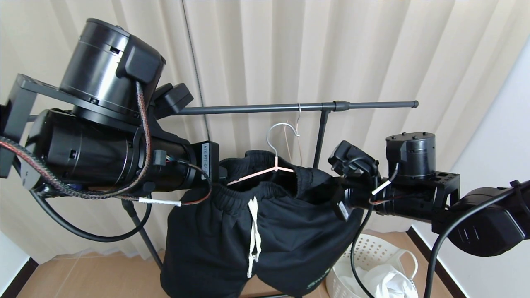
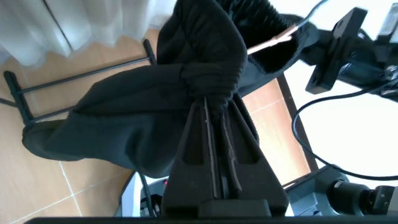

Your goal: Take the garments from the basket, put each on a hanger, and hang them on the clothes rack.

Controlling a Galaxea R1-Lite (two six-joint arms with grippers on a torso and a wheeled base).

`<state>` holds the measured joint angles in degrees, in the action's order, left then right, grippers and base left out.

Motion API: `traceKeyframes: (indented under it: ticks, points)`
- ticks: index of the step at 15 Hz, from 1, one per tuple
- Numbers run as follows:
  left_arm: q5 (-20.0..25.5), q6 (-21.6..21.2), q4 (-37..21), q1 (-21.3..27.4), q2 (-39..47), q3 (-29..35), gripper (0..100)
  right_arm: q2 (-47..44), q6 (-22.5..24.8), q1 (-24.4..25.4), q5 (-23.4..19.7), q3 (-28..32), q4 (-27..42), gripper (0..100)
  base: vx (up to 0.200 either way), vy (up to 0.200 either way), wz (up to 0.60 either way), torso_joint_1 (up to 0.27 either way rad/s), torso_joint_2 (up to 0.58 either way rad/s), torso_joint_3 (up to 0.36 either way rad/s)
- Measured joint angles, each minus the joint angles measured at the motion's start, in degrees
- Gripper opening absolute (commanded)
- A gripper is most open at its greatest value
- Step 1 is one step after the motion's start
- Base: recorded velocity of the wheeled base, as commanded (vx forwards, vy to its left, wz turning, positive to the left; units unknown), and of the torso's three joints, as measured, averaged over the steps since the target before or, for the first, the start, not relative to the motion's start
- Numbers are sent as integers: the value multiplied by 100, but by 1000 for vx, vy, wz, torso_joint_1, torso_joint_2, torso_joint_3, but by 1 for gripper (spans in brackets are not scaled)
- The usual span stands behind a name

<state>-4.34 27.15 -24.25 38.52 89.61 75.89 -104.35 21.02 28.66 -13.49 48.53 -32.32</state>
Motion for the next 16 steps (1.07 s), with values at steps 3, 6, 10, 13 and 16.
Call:
traceKeyframes:
  ticks: [3, 6, 10, 13, 16]
  points:
    - [-215, -6, -5, -2, 16, -83, 0, -17, -208, 6, -2, -13, -427, 0, 0, 0, 0, 0, 0, 0]
    - [-230, -24, -20, 56, 5, -108, 0, -44, -257, 11, -2, 6, -444, 0, 0, 0, 0, 0, 0, 0]
    - [-223, -202, -79, 273, -63, -277, 0, -80, -488, 15, 11, 128, -449, 0, 0, 0, 0, 0, 0, 0]
    - [-223, -361, -73, 450, -89, -453, 0, -91, -651, 26, 9, 168, -521, 0, 0, 0, 0, 0, 0, 0]
    - [-272, -362, -71, 500, -37, -489, 0, -110, -780, 96, 6, 135, -879, 0, 0, 0, 0, 0, 0, 0]
